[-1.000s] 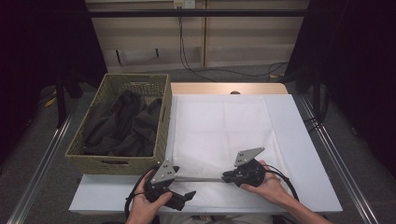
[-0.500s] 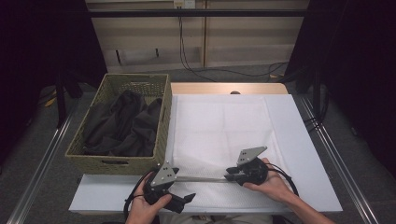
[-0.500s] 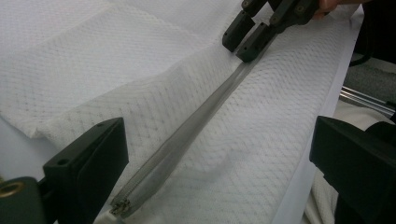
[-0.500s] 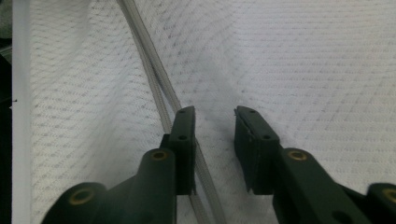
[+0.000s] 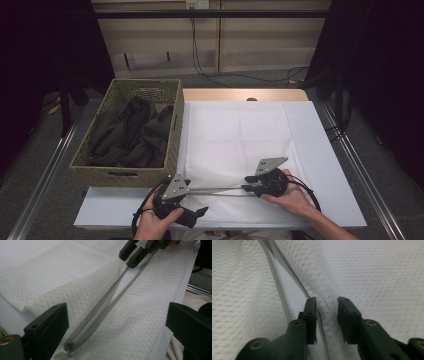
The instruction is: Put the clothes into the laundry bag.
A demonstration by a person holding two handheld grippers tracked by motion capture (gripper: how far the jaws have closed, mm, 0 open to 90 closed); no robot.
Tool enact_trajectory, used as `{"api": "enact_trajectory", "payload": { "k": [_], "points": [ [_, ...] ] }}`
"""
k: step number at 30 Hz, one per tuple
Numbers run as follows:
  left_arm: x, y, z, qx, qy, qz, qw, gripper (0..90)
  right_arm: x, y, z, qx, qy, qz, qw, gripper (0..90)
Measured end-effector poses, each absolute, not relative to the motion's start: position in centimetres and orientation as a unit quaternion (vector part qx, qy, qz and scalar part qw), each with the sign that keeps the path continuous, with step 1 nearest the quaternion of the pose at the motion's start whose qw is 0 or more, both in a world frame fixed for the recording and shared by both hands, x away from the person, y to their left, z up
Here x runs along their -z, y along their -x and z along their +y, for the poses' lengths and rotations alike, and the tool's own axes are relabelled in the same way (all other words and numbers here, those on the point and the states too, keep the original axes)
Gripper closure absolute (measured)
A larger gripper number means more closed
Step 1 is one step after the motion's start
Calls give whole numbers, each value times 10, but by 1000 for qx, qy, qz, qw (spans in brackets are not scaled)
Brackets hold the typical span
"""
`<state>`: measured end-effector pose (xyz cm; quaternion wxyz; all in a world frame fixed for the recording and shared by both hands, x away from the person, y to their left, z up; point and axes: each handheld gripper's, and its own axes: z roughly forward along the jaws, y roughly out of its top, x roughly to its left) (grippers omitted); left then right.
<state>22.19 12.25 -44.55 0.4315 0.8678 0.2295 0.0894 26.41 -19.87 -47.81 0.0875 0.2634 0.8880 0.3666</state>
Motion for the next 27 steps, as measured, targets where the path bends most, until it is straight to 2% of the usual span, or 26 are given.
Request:
{"api": "enact_trajectory", "payload": {
  "k": [2, 6, 18, 21, 27],
  "points": [
    [445, -222, 123, -89, -868, 228, 432, 44, 478, -266, -200, -367, -272, 886, 81, 792],
    [446, -222, 122, -89, -867, 227, 435, 44, 476, -266, -201, -370, -276, 883, 80, 854],
    [446, -224, 122, -88, -867, 228, 435, 44, 461, -273, -205, -403, -294, 862, 92, 891],
    [447, -224, 122, -87, -867, 228, 435, 44, 460, -278, -204, -400, -300, 859, 109, 893],
    [447, -224, 122, -86, -866, 229, 435, 42, 473, -290, -202, -382, -309, 866, 96, 882]
  ]
}}
